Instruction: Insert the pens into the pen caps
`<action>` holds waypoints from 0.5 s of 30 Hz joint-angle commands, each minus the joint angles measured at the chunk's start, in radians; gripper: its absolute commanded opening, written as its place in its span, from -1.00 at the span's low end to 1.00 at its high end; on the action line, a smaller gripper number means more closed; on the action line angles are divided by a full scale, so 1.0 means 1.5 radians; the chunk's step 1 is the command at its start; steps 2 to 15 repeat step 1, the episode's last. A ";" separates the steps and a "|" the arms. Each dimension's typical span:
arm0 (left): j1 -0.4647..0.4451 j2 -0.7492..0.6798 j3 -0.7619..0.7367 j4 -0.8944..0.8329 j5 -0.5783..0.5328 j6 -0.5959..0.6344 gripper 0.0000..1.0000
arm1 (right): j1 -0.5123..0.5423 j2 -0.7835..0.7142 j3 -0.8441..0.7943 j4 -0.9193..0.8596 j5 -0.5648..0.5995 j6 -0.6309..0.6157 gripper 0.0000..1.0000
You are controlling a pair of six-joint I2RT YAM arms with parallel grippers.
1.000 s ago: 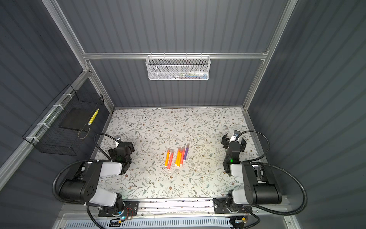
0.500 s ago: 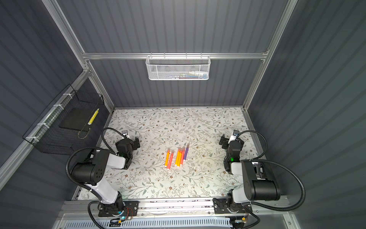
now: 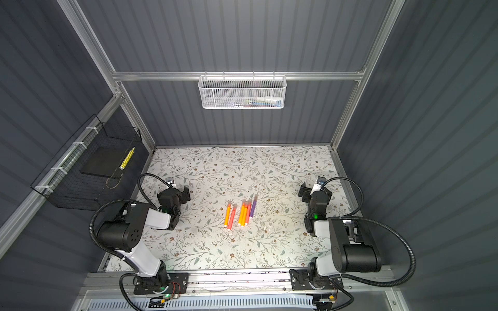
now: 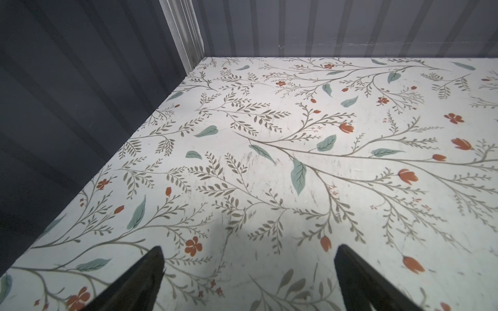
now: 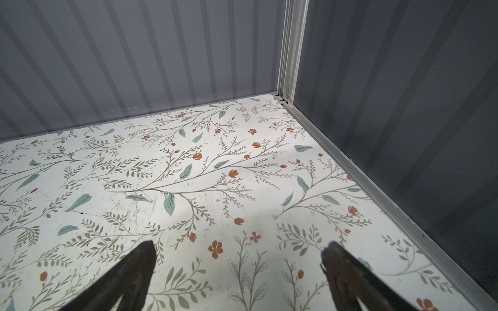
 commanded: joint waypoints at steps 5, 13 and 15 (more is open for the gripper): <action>0.004 0.002 0.005 0.007 0.007 0.011 0.99 | -0.002 0.004 0.009 0.002 -0.005 0.004 0.98; 0.004 0.002 0.005 0.007 0.007 0.011 0.99 | -0.002 0.004 0.009 0.002 -0.005 0.004 0.98; 0.004 0.002 0.005 0.007 0.007 0.011 0.99 | -0.002 0.004 0.009 0.002 -0.005 0.004 0.98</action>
